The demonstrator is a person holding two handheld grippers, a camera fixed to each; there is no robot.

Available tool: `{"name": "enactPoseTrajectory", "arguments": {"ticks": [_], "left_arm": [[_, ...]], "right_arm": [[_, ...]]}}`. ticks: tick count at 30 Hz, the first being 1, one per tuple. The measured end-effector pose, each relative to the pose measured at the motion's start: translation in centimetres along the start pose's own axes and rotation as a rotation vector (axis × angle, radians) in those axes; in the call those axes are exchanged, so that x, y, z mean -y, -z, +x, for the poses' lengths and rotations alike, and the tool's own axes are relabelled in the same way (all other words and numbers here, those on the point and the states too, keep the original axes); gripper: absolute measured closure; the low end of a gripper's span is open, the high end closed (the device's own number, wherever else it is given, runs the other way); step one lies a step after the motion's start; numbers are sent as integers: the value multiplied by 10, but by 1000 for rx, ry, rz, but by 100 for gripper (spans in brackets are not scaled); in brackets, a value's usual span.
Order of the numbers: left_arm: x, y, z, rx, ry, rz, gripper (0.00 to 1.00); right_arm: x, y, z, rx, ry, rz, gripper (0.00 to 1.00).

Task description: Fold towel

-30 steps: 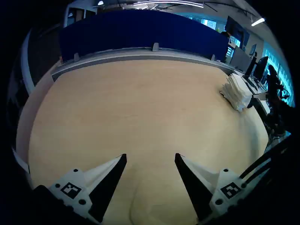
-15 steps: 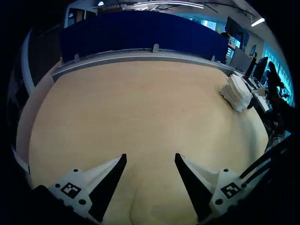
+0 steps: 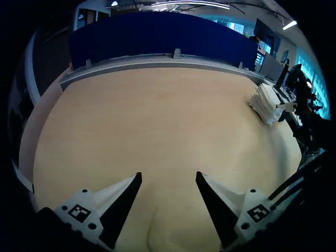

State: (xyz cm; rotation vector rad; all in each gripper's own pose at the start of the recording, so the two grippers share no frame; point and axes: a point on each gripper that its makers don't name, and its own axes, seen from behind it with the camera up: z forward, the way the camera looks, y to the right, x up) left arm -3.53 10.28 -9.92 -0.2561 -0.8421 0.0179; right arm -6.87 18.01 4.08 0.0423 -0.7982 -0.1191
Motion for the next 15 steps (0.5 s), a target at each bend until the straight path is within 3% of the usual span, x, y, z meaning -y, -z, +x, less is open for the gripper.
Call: {"name": "enactPoseTrajectory", "arguments": {"ticks": [6,15], "left_arm": [[2,0,-2,2,2,5,5],[2,-1,3,-2,8,8,5]], "right_arm": [[-3,-9,-15,29,5,-4,1],[-5,4,25,-47,15,-1,1]]}}
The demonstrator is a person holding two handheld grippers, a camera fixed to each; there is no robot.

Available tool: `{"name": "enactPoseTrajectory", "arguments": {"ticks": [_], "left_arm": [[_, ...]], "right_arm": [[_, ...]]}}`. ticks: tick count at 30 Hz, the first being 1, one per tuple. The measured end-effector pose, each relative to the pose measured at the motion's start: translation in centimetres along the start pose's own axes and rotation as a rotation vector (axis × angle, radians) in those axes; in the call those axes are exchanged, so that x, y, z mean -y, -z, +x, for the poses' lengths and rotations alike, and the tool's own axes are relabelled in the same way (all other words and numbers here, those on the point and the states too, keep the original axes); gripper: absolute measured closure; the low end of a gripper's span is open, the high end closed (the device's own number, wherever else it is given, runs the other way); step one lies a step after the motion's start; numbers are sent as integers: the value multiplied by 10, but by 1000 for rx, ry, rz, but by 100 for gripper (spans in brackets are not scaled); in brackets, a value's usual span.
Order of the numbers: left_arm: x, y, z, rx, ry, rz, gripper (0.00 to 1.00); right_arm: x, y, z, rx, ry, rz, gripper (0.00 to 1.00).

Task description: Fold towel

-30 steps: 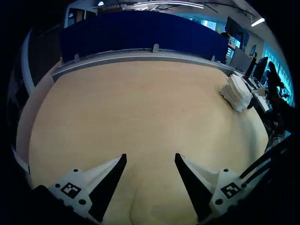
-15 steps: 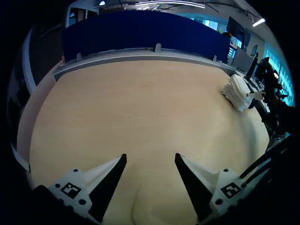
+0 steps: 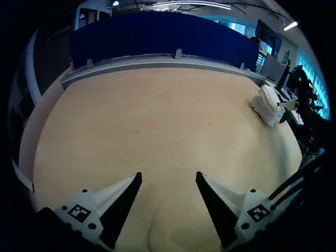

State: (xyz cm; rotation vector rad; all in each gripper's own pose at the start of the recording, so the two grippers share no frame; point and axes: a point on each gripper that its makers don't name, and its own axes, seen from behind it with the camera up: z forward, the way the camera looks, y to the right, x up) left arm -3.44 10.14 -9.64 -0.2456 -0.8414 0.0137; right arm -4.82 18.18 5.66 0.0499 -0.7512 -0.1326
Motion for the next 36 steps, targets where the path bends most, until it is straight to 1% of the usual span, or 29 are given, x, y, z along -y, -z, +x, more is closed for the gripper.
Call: {"name": "enactPoseTrajectory", "arguments": {"ticks": [5,11,15,20,24,29,36], "left_arm": [[0,0,2,-2,3,3,4],[1,-1,1,-3,7,8,4],[3,-2,1,-2,11,15,4],[6,-1,1,-3,16,26,4],[9,0,1,-2,24,34,4],[13,0,0,-1,30,47,5],[15,3,1,-3,37,55,5]], "right_arm": [[-6,-3,25,-34,-2,-4,1],[-6,-13,42,-47,8,1,1],[-8,-23,53,-52,18,1,1],[-10,-42,65,-50,6,5,1],[-10,-57,67,-33,-7,14,1],[-9,-72,60,1,-2,21,1],[-7,-82,56,15,-20,30,1]]}}
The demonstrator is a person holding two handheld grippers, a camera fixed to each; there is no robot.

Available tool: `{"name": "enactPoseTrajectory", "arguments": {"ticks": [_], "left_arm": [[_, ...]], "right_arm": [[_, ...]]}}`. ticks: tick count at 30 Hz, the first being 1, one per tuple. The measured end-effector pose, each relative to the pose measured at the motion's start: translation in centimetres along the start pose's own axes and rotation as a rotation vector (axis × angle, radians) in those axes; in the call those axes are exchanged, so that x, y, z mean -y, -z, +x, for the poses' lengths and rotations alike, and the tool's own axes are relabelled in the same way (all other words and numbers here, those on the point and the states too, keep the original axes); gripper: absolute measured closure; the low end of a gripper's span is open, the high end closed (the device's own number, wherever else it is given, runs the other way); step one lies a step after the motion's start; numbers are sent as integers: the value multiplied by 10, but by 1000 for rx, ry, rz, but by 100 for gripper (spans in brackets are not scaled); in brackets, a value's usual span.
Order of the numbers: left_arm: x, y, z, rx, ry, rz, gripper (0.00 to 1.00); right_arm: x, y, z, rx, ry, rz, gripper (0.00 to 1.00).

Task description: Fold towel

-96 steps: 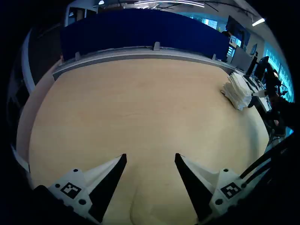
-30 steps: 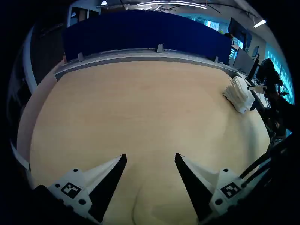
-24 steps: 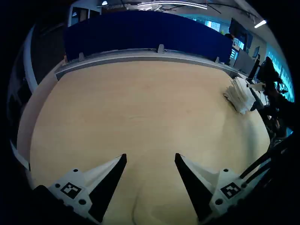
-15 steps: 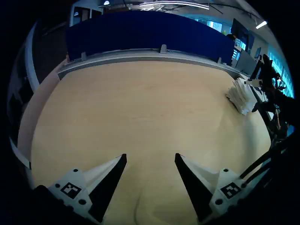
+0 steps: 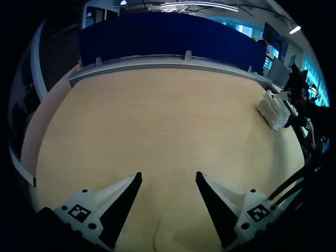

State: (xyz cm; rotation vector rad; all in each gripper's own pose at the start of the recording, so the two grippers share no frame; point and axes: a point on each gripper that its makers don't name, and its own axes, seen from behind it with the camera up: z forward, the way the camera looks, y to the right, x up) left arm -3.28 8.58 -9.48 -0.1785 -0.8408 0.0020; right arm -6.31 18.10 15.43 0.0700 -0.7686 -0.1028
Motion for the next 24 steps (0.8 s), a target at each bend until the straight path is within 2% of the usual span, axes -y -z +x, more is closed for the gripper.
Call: {"name": "enactPoseTrajectory", "arguments": {"ticks": [3,6,12,18,24], "left_arm": [[0,1,1,-4,1,0,4],[0,3,1,-8,1,0,5],[-1,3,4,-19,0,-6,4],[-3,3,10,-33,-12,-20,4],[-5,4,13,-49,-23,-29,4]], "right_arm": [[0,0,0,0,-2,0,1],[1,9,9,-27,-2,-8,1],[10,44,32,-124,7,-25,1],[21,75,31,-158,17,-33,1],[34,111,26,-221,-13,-57,1]]}}
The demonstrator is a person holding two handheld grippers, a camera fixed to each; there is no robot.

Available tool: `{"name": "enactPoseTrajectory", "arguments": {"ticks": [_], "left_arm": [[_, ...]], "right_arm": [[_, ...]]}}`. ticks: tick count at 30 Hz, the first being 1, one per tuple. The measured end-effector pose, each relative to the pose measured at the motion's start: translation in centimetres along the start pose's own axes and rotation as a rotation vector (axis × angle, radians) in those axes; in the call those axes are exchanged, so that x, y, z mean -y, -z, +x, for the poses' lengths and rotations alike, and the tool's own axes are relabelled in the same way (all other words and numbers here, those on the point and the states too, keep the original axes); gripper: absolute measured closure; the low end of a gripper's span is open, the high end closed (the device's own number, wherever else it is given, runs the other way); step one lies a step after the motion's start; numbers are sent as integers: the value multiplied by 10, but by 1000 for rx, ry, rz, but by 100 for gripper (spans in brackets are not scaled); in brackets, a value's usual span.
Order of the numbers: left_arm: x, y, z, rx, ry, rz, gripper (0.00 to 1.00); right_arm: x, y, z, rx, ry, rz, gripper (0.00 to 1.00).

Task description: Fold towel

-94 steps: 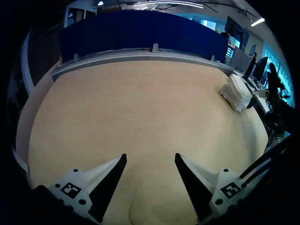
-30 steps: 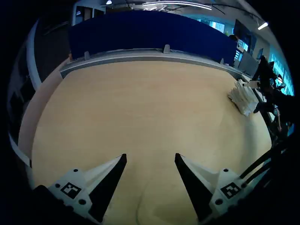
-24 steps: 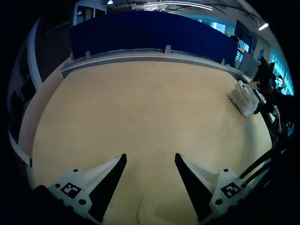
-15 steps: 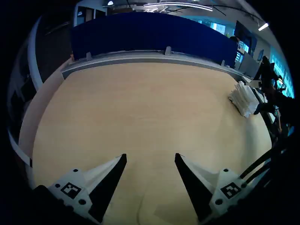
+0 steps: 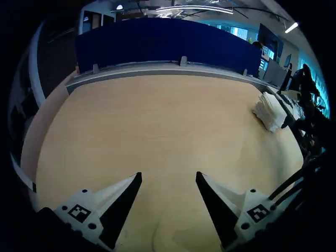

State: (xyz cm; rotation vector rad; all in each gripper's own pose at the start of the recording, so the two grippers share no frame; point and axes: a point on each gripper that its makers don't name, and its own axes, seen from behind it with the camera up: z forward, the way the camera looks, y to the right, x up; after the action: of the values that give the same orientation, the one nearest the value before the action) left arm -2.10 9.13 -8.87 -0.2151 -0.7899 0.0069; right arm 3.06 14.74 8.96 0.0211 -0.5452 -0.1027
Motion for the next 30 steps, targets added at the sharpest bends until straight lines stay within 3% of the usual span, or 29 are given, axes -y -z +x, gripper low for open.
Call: {"name": "enactPoseTrajectory", "arguments": {"ticks": [5,14,23,30], "left_arm": [[-3,2,5,-22,5,-12,5],[-5,7,17,-69,11,-20,5],[-4,7,27,-104,-5,-18,5],[2,12,45,-170,-10,0,5]], "right_arm": [[2,35,3,-80,-36,-53,1],[5,104,32,-325,-122,-134,1],[0,125,34,-363,-153,-171,1],[13,143,45,-400,-161,-158,1]]}}
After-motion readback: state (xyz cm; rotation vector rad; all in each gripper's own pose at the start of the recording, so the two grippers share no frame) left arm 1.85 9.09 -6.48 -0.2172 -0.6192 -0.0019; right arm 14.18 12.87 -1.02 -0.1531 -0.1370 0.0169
